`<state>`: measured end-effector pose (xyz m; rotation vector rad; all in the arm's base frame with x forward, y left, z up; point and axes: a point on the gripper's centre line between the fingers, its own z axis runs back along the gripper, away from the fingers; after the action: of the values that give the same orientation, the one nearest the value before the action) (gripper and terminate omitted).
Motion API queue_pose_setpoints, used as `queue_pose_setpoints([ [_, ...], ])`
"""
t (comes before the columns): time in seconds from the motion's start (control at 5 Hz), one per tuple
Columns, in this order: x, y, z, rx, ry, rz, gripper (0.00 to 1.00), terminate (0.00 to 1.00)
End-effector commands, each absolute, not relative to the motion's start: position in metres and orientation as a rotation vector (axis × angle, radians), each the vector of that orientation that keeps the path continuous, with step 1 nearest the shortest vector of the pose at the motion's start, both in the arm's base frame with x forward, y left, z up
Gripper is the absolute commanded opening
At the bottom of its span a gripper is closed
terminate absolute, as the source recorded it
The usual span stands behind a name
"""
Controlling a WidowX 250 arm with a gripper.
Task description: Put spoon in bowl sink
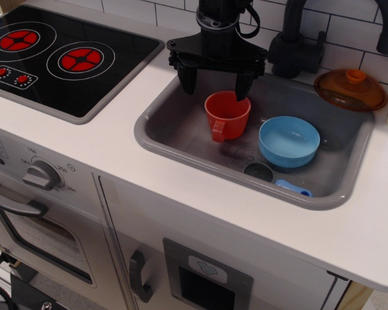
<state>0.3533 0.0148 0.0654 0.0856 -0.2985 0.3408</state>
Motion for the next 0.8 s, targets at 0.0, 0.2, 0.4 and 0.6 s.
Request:
queue_pose_setpoints([
  [0.0, 0.353, 0.015, 0.065, 0.086, -0.299, 0.341, 1.00, 0.00],
  [0.2, 0.341, -0.013, 0.074, 0.022, -0.198, 0.513, 1.00, 0.00],
  [0.4, 0.339, -0.037, 0.080, -0.019, -0.176, 0.758, 1.00, 0.00],
  [0.6, 0.341, -0.060, 0.080, -0.073, -0.142, 0.881, 1.00, 0.00],
])
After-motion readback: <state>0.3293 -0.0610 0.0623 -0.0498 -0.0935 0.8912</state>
